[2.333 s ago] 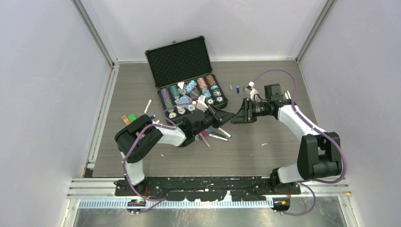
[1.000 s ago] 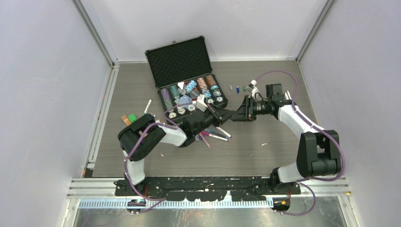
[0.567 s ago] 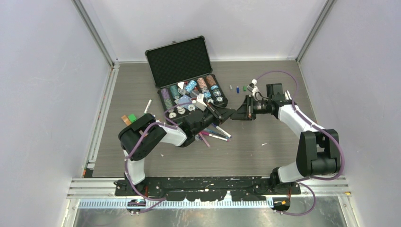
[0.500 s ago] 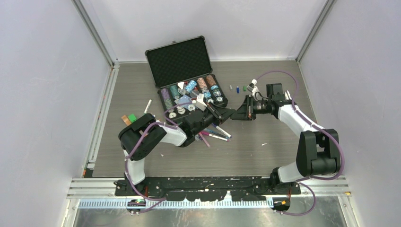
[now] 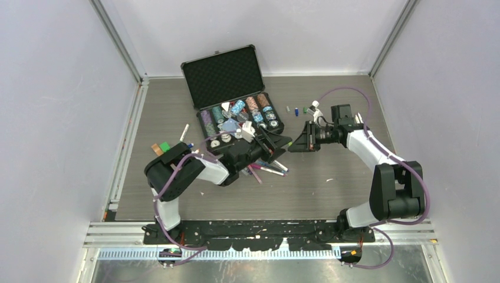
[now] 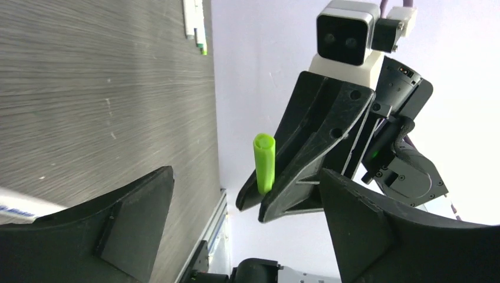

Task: Open the pen caps
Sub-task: Place the pen cap at the center of the board.

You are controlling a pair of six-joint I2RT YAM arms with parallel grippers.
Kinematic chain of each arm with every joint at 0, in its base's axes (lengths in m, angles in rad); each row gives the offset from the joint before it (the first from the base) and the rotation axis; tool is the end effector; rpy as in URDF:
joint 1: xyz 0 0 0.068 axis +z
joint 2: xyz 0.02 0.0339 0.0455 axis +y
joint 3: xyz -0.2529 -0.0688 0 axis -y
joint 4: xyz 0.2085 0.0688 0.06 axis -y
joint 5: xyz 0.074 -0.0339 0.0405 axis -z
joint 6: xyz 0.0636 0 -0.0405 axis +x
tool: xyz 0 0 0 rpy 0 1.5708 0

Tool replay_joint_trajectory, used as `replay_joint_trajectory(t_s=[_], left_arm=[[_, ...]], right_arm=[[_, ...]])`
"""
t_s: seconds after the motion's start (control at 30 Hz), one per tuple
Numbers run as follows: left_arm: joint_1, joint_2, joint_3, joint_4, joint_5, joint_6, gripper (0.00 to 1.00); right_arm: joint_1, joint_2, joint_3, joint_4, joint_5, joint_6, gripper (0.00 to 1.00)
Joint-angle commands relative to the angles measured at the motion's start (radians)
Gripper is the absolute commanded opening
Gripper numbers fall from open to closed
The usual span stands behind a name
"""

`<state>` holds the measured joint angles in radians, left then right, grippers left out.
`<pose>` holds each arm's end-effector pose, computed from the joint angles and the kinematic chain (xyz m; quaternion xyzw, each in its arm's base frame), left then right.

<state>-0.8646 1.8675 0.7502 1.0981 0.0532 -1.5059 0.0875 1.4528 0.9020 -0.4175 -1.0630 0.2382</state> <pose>0.2419 -0.2888 0.1916 -0.2072 0.6831 -0.6558 0.2457 0.2529 0.0780 0.2202 -0.0880 0.8322 0.5191 0.1739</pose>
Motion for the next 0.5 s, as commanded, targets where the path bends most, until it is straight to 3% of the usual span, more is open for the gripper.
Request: replay_joint_trajectory(t_s=[0.0,0.23,0.37,0.47], left_arm=[[0.052,-0.128,-0.060,-0.015,0.024,0.041,0.99],[0.149,-0.397,-0.145,-0.270,0.035,0.210,1.00],[0.173,-0.631,-0.137,-0.655,-0.015,0.430,1.00],[0.175,-0.836,-0.129,-0.914,-0.142,0.586,1.00]], right_arm=[[-0.003,-0.038,0.064,-0.112,0.089,-0.159,0.01],[-0.008,-0.026,0.142,-0.230,0.308,-0.279,0.00],[-0.028,0.046,0.253,-0.279,0.523,-0.340,0.00],[-0.056,0.148,0.360,-0.284,0.684,-0.397,0.00]])
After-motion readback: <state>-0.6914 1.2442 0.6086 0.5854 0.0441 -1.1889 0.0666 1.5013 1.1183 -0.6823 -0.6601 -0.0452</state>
